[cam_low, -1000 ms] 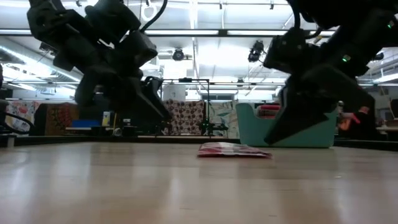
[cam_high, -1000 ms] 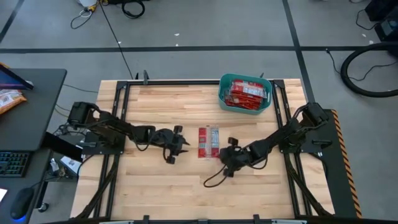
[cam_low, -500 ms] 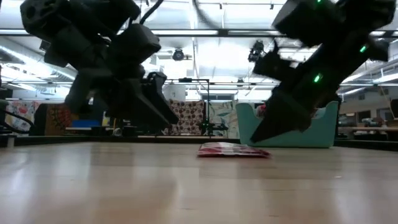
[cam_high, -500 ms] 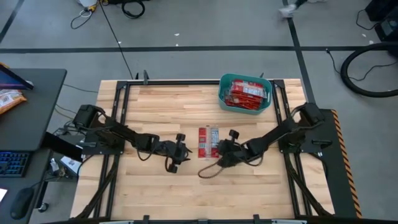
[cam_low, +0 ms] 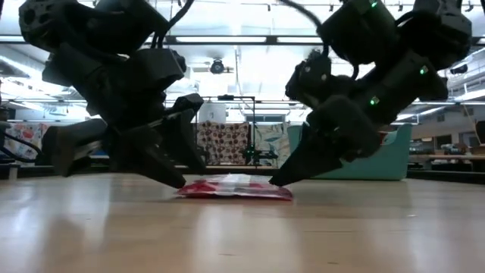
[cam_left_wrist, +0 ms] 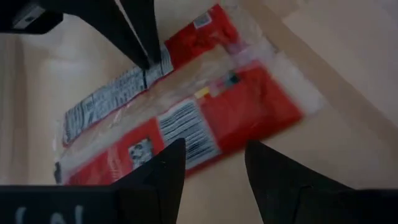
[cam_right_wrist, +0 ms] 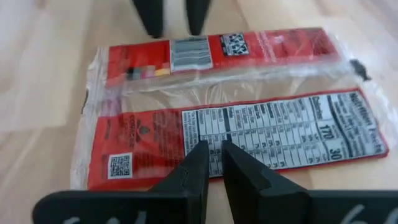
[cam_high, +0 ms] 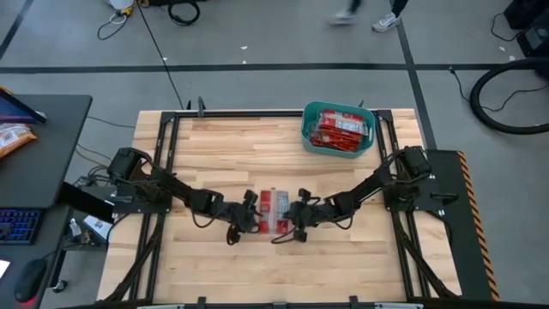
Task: Sort popcorn bags into baskets
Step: Put the red popcorn bag into the green bin
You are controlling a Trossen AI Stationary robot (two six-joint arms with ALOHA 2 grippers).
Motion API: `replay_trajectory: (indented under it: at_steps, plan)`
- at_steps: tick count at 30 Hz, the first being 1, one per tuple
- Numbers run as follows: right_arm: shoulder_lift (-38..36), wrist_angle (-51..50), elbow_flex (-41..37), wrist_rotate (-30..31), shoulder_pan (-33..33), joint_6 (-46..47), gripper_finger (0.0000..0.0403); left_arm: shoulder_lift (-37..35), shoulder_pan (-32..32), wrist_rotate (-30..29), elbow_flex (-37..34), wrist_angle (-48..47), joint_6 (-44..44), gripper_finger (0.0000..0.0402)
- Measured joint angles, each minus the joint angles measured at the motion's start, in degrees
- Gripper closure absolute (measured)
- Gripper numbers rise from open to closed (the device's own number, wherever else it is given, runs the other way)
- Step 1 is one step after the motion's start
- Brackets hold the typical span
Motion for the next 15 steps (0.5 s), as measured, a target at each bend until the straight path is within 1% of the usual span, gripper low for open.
replay_trajectory:
  at_steps: [2, 5, 8, 10, 15]
  plan:
    - [-0.75, 0.56, -0.15, -0.48, 0.4, -2.19, 0.0352, 0.02, -0.42, -0.11, 0.02, -0.04, 0.92, 0.023]
    - [-1.81, 1.0, -0.15, 3.65, 0.97, -2.21, 0.0352, 0.02, -1.18, -0.28, 0.04, -0.39, 1.16, 0.023]
    - [-2.01, 1.33, -0.13, 5.33, 1.13, -2.56, 0.0352, 0.02, -2.04, -0.29, 0.04, -0.8, 3.7, 0.023]
    - [-2.01, 1.41, -0.11, 5.35, 1.1, -2.91, 0.0352, 0.02, -2.46, -0.45, 0.04, -1.05, 7.93, 0.023]
    - [-2.03, 1.41, -0.11, 4.89, 1.13, -2.36, 0.0352, 0.02, -2.24, -5.02, 0.04, -0.96, 21.63, 0.023]
